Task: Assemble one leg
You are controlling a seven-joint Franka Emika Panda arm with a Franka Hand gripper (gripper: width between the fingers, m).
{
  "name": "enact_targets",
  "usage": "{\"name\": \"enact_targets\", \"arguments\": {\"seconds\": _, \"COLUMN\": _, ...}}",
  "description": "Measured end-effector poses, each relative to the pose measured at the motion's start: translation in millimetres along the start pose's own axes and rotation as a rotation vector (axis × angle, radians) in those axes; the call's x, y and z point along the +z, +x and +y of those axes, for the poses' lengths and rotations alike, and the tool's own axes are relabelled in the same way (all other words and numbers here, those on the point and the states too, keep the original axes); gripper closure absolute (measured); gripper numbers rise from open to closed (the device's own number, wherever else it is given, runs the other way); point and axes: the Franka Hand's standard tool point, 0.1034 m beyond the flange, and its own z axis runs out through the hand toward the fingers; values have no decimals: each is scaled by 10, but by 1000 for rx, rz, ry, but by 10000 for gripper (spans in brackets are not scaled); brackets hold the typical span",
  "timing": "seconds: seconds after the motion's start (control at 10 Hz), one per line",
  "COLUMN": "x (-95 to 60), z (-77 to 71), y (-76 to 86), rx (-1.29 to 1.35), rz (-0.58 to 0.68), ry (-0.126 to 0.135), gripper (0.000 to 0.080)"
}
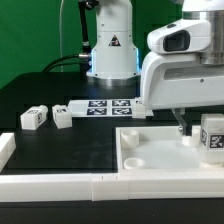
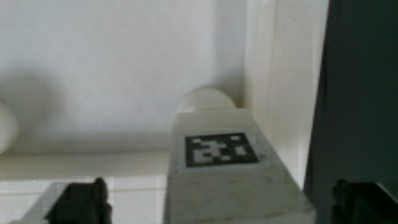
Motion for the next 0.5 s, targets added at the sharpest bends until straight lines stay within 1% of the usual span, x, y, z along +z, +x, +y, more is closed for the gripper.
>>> {"name": "enact_targets", "arguments": {"seconds": 0.1, "x": 0, "z": 1, "y": 0, "rx": 0, "rz": 0, "ry": 0, "gripper": 361}}
{"name": "enact_targets", "arguments": {"seconds": 0.2, "x": 0, "z": 2, "y": 0, "rx": 0, "rz": 0, "ry": 0, "gripper": 361}}
{"name": "enact_targets", "arguments": {"seconds": 0.3, "x": 0, "z": 1, "y": 1, "rx": 20, "rz": 0, "ry": 1, "gripper": 513}}
{"name": "enact_targets", "arguments": {"seconds": 0.5, "x": 0, "z": -2, "y": 4, "rx": 103, "rz": 11, "ry": 2, "gripper": 511}}
